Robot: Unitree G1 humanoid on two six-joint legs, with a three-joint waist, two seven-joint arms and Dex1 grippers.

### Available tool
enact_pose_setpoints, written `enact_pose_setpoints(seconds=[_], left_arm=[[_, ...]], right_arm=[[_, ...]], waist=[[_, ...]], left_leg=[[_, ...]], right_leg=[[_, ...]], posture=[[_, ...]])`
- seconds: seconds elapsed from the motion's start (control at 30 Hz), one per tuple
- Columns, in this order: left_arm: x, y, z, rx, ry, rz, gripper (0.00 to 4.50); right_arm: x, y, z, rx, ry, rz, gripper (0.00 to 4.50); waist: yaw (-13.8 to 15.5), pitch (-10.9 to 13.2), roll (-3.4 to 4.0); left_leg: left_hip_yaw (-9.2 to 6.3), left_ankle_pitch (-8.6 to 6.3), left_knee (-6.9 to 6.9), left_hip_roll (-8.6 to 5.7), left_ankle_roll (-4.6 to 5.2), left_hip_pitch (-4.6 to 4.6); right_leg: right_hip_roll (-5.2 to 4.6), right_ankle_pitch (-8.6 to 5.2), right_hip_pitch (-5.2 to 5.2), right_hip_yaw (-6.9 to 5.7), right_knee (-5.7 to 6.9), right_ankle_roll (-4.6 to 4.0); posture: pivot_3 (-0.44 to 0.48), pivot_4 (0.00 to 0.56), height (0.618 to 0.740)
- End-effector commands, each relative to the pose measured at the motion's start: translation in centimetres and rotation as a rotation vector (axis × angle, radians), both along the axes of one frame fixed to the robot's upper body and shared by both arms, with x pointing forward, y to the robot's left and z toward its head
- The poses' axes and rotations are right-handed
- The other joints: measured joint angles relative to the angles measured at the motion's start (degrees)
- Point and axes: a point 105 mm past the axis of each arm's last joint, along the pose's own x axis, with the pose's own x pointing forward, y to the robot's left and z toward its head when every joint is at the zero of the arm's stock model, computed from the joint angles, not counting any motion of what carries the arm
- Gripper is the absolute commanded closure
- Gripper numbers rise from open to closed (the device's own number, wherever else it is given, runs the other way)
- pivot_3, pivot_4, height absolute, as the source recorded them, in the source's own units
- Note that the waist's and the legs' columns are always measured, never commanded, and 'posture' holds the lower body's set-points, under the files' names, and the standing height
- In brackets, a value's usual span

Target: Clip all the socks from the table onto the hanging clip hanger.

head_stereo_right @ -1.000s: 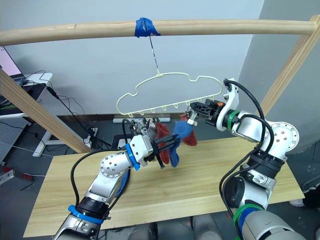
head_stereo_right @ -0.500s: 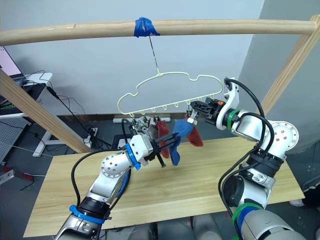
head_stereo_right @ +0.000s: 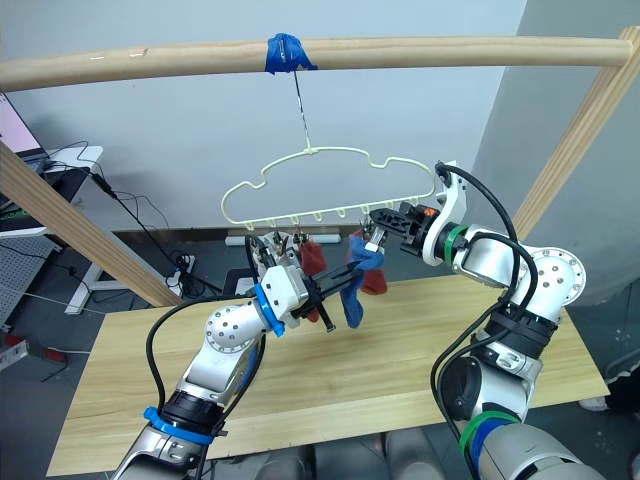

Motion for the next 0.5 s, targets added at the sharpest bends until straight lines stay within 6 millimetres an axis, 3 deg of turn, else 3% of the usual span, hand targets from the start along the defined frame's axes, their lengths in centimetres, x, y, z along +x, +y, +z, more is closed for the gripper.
enact_pose_setpoints(seconds=[0.03, 0.33, 0.5], left_arm=[[-0.2, -0.3, 1.2, -0.025, -0.048, -0.011, 4.50], [-0.1, -0.8, 1.1, -0.011, -0.030, -0.043, 4.50], [0.3, -1.2, 0.9, -0.005, -0.009, -0.047, 4.50]], right_arm=[[-0.6, 0.3, 1.0, 0.012, -0.050, 0.031, 3.07], [-0.5, -1.3, 1.0, 0.001, -0.055, -0.014, 0.14], [-1.6, -3.9, 1.1, -0.056, -0.105, -0.037, 0.03]], waist=[[0.00, 0.00, 0.01], [0.03, 0.01, 0.00], [0.20, 0.05, 0.02]], left_leg=[[0.00, 0.00, 0.00, 0.00, 0.00, 0.00], [0.00, 0.00, -0.01, 0.00, 0.00, -0.04], [0.00, -0.01, -0.02, 0.00, 0.01, -0.12]], right_leg=[[0.00, 0.00, 0.00, 0.00, -0.01, 0.00], [0.00, 0.00, 0.00, -0.01, -0.06, 0.00], [-0.01, -0.01, 0.00, -0.01, -0.18, 0.01]], posture=[[-0.169, 0.180, 0.740], [-0.174, 0.178, 0.740], [-0.183, 0.180, 0.740]])
